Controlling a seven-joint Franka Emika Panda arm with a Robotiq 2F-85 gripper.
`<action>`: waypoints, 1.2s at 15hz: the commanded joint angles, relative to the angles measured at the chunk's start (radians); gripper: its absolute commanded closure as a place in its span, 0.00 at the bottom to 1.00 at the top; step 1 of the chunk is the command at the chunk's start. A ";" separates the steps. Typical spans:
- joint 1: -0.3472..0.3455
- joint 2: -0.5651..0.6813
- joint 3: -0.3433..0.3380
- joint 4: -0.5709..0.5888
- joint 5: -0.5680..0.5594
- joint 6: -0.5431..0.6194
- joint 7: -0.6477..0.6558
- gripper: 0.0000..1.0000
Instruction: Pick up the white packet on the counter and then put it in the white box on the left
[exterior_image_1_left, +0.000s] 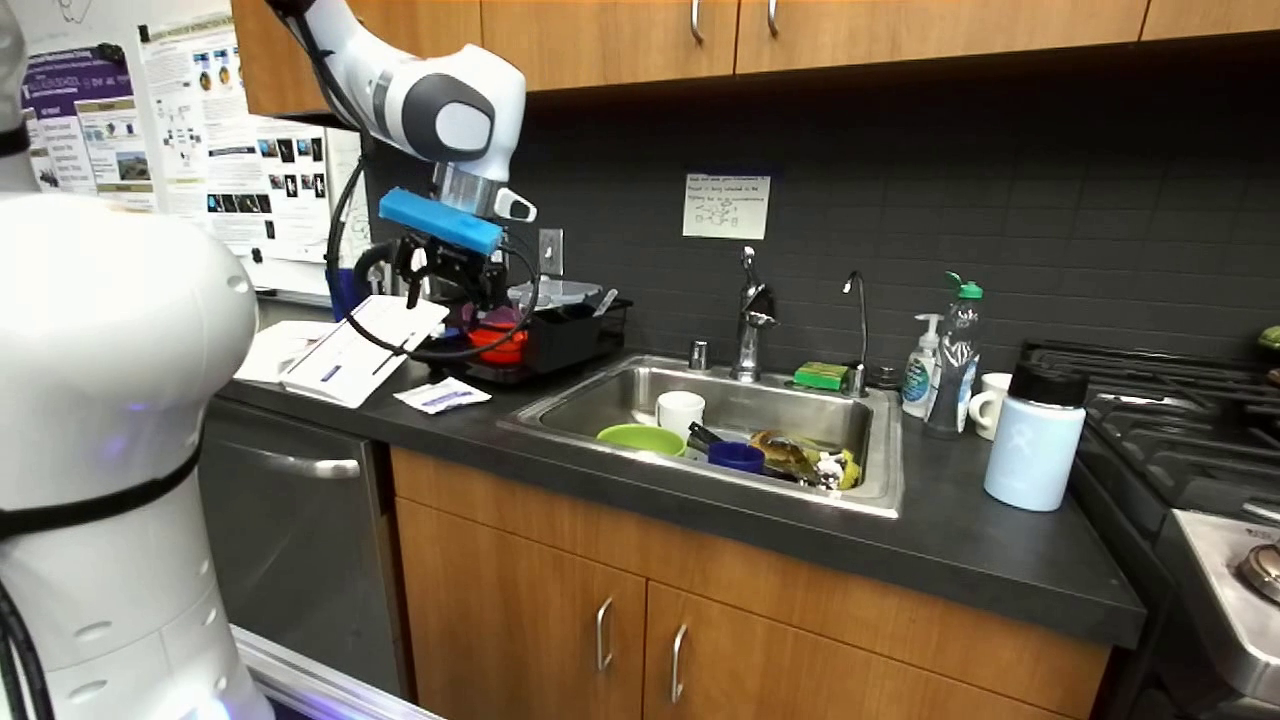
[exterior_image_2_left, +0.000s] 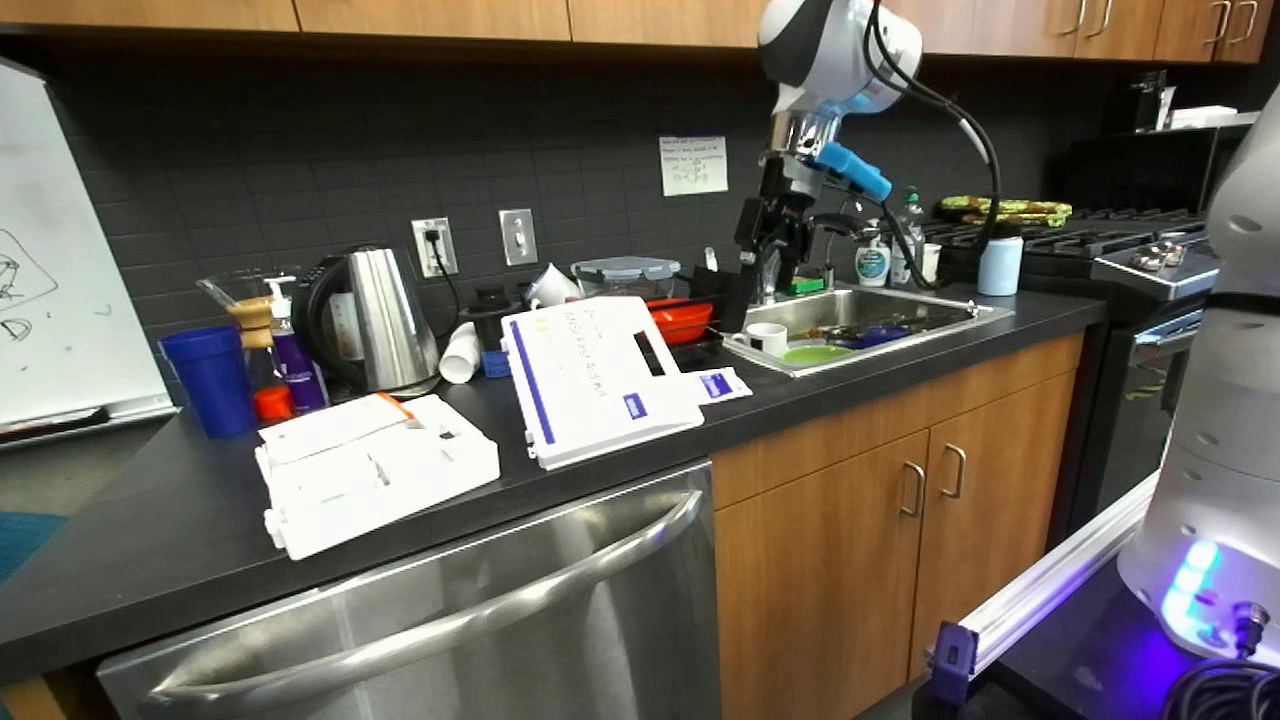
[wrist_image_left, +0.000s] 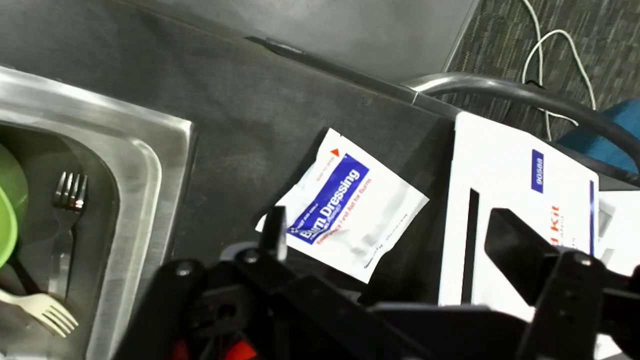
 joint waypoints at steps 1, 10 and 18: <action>0.029 -0.010 0.032 -0.073 -0.052 0.138 0.031 0.00; 0.029 0.024 0.090 -0.159 -0.287 0.322 0.270 0.00; 0.022 0.084 0.132 -0.154 -0.426 0.329 0.525 0.00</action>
